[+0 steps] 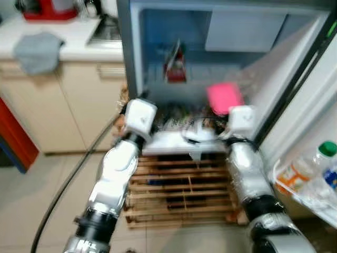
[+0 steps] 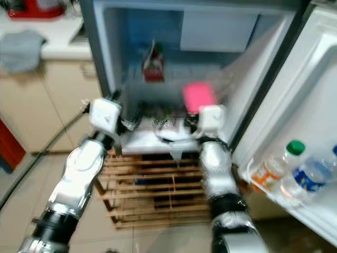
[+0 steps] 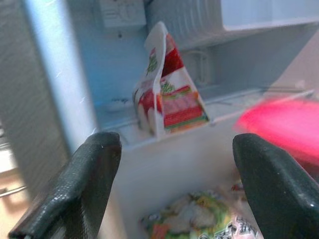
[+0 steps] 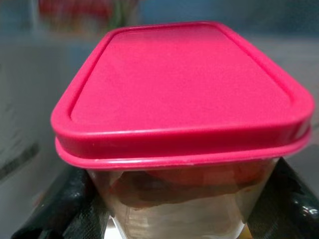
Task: Restocking fridge
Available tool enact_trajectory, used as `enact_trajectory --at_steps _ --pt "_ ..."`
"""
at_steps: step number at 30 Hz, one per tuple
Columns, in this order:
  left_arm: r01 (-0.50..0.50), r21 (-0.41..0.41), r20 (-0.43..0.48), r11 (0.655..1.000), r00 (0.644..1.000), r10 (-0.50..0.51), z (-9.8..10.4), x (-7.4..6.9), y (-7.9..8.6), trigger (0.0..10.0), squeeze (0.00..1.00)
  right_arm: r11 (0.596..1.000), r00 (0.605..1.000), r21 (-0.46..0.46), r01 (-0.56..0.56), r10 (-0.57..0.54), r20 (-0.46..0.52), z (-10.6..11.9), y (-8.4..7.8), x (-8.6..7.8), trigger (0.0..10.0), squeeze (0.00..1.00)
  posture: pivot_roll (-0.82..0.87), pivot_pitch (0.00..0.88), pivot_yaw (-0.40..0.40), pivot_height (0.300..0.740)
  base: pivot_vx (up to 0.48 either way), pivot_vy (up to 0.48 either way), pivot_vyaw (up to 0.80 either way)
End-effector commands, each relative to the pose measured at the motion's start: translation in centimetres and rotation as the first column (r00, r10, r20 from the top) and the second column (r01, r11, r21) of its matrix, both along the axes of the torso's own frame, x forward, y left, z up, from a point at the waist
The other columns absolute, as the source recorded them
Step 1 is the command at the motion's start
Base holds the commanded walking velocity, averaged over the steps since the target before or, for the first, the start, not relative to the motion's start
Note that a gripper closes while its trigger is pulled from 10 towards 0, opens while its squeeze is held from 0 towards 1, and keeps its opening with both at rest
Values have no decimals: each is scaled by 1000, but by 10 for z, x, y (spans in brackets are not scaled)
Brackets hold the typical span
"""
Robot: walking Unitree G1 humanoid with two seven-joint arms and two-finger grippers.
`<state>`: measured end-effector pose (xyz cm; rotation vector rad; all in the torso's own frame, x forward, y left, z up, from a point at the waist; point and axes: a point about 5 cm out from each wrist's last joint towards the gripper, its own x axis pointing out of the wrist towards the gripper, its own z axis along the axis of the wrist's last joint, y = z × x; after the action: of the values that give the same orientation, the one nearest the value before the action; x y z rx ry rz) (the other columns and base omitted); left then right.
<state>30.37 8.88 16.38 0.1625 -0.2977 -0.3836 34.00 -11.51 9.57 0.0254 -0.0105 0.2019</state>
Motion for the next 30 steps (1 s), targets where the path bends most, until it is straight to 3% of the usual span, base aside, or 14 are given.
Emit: enact_trajectory --at_steps 1,12,14,21,22,23,24,27,30 --pt "95 0 19 995 995 -95 12 -5 -6 10000 0 1000 998 20 14 -12 -59 -6 -7 4 0 0 -74 0 -28 740 0 0 0" --pt "244 16 -24 970 970 -244 24 -26 3 10000 0 999 985 42 2 5 -171 -7 15 19 0 0 19 0 -49 740 0 0 0" --pt "315 15 -80 949 946 -313 27 -43 9 10000 0 999 983 47 -15 23 -182 -3 29 22 0 0 69 0 -53 740 0 0 0" --pt "367 42 -190 929 916 -354 19 -68 25 10000 0 998 981 51 23 -13 -195 1 39 26 0 0 141 0 -45 740 0 0 0" --pt "383 45 -232 923 902 -363 15 -77 30 10000 0 998 979 50 42 -31 -202 2 40 27 0 0 155 0 -39 740 0 0 0" --pt "412 40 -324 910 867 -378 7 -95 38 10000 0 995 971 47 91 -78 -224 4 43 29 0 0 194 31 -30 740 0 0 0" --pt "412 40 -324 910 867 -378 7 -95 38 10000 0 995 971 47 91 -78 -224 4 43 29 0 0 194 31 -30 740 0 0 0" --pt "407 29 -404 913 840 -361 5 -116 49 10000 0 993 969 27 117 -108 -224 9 46 32 0 0 237 64 -23 740 0 0 0" --pt "399 33 -421 916 837 -350 5 -121 52 10000 0 993 969 21 118 -111 -220 11 47 33 0 0 248 75 -22 740 0 0 0"
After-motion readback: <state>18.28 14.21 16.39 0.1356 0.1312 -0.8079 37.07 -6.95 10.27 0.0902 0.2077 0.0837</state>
